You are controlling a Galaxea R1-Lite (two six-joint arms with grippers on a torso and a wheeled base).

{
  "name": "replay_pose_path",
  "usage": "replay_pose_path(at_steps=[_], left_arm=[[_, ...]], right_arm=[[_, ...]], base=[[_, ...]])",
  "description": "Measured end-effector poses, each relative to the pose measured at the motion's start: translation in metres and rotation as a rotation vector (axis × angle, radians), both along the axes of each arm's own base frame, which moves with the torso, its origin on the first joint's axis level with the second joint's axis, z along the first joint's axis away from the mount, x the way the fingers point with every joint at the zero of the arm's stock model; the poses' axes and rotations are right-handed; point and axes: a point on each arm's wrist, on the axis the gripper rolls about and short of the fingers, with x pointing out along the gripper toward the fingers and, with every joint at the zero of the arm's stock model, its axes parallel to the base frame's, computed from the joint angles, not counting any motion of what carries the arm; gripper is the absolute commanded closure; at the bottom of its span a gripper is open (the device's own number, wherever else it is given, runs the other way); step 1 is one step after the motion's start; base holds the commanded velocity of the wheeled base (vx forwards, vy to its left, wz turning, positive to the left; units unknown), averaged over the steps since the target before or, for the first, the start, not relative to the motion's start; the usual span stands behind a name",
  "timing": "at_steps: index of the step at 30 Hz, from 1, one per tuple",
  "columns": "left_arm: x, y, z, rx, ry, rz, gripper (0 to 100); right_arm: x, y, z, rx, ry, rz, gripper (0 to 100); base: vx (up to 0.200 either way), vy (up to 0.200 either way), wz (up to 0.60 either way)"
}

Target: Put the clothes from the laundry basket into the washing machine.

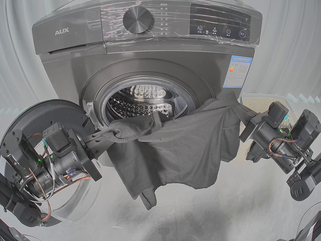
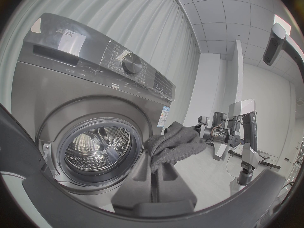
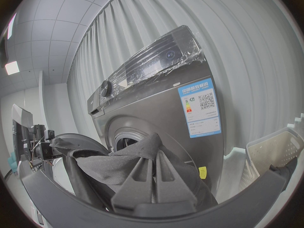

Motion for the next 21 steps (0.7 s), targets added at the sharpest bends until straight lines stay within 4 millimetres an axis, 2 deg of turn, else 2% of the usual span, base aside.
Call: replay_pose_path(at_steps=[6,13,21], left_arm=[[0.008,0.005,0.006,-0.029,-0.007,0.033,100],[0.015,0.007,0.017,-0.083,-0.019,0.049,100],[0.016,0.007,0.017,-0.083,-0.022,0.052,100]], right_arm=[[0.000,-0.001,0.005,0.010,-0.015,-0.013,100],[0.005,-0.013,0.007,0.010,-0.021,-0.059,100],[0.006,-0.012,0.011,0.020,-0.037,-0.058,100]], base=[[0.000,0.000,0.00],[0.000,0.000,0.00],[0.000,0.000,0.00]])
